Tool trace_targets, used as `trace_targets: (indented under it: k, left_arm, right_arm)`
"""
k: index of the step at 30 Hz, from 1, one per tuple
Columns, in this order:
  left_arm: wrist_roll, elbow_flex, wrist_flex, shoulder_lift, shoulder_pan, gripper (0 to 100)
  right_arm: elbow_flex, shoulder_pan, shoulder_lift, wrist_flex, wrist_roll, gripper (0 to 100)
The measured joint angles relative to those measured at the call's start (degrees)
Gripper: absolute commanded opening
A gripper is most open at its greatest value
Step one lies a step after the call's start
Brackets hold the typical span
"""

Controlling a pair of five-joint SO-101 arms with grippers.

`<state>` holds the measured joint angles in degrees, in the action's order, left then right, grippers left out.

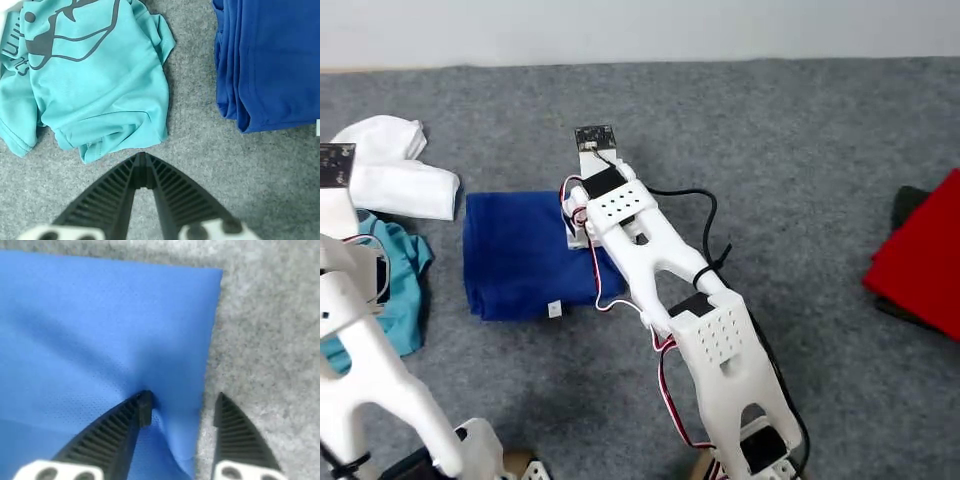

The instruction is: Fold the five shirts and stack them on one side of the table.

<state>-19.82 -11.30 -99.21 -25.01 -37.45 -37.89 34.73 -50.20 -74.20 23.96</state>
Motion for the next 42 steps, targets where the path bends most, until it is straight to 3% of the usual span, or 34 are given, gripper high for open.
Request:
trace_targets:
  k: [5, 12, 17, 22, 32, 42]
  left_arm:
    - [0.0, 0.0, 0.0, 0.0, 0.0, 0]
    - [0.0, 0.0, 0.0, 0.0, 0.0, 0]
    - [0.0, 0.0, 0.0, 0.0, 0.0, 0]
    - [0.18, 0.0, 0.0, 0.0, 0.0, 0]
    - [1.58, 0.0, 0.0, 0.0, 0.0, 0]
    - [1.76, 0.0, 0.0, 0.0, 0.0, 0]
  right_arm:
    - [-0.18, -0.26, -0.62, 0.09, -4.31, 1.3]
    - [-0.97, 0.0, -0.97, -0.18, -7.91, 1.0]
    - [-5.98, -1.58, -1.32, -8.62, -8.26, 1.0]
    - [-12.13, -8.62, -1.32, -19.16, -11.25, 1.0]
    - [-16.18, -21.1, -1.32, -25.41, -30.77, 1.0]
    - [-16.18, -31.21, -7.03, -12.31, -54.33, 0.9]
